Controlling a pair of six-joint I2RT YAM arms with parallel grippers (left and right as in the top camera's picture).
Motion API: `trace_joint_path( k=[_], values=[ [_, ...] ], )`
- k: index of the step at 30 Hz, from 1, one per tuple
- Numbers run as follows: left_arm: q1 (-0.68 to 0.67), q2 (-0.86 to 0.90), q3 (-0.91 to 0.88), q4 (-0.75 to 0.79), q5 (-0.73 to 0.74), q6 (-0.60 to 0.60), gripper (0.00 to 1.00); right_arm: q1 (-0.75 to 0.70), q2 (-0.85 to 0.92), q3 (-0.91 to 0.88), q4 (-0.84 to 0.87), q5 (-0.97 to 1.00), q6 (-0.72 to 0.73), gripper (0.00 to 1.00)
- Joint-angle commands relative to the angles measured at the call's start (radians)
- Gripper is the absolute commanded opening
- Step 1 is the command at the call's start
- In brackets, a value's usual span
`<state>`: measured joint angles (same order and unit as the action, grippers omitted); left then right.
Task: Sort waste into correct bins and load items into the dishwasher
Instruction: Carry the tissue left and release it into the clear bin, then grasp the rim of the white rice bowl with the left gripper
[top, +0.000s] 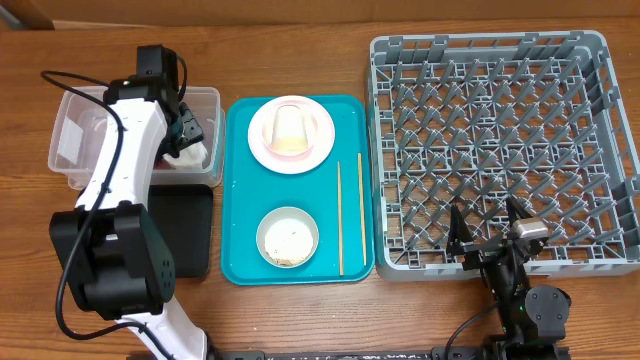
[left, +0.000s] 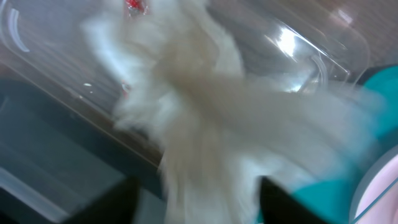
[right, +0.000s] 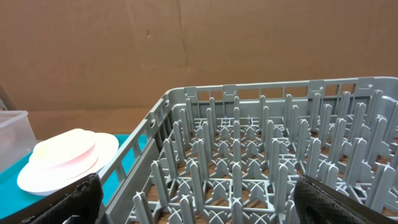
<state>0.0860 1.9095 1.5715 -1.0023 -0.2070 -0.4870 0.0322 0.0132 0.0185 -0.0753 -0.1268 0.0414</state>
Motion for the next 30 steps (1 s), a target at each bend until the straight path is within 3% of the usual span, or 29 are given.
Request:
trace_joint_path(
  k=[1,5,8,11,12,13,14,20,21,22,25,30],
  values=[
    [0.012,-0.019,0.051,-0.024,0.097,0.04,0.97,-0.006,-0.005,-0.011,0.005,-0.002,0.003,1.0],
    [-0.001,-0.05,0.15,-0.135,0.208,0.04,0.86,-0.006,-0.005,-0.011,0.005,-0.002,0.003,0.99],
    [-0.04,-0.119,0.181,-0.245,0.409,0.09,0.78,-0.006,-0.005,-0.011,0.005,-0.002,0.003,1.0],
    [-0.137,-0.167,0.18,-0.352,0.412,0.131,0.67,-0.006,-0.005,-0.011,0.005,-0.002,0.003,1.0],
    [-0.179,-0.167,0.18,-0.377,0.409,0.15,0.51,-0.006,-0.005,-0.011,0.005,-0.002,0.003,1.0],
    [-0.216,-0.166,0.177,-0.393,0.409,0.166,0.2,-0.006,-0.005,-0.011,0.005,-0.002,0.003,1.0],
    [-0.288,-0.164,0.156,-0.411,0.409,0.177,0.04,-0.006,-0.005,-0.011,0.005,-0.002,0.004,1.0],
    [-0.542,-0.164,0.018,-0.37,0.409,0.147,0.05,-0.006,-0.005,-0.011,0.005,-0.002,0.003,1.0],
    [-0.584,-0.164,-0.014,-0.343,0.409,0.132,0.11,-0.006,-0.005,-0.011,0.005,-0.002,0.003,1.0],
    [-0.642,-0.164,-0.066,-0.294,0.406,0.108,0.24,-0.006,-0.005,-0.011,0.005,-0.002,0.003,1.0],
    [-0.717,-0.164,-0.141,-0.221,0.406,0.077,0.43,-0.006,-0.005,-0.011,0.005,-0.002,0.003,1.0],
    [-0.755,-0.164,-0.23,-0.168,0.354,0.032,0.45,-0.006,-0.005,-0.011,0.005,-0.002,0.003,1.0]
  ],
)
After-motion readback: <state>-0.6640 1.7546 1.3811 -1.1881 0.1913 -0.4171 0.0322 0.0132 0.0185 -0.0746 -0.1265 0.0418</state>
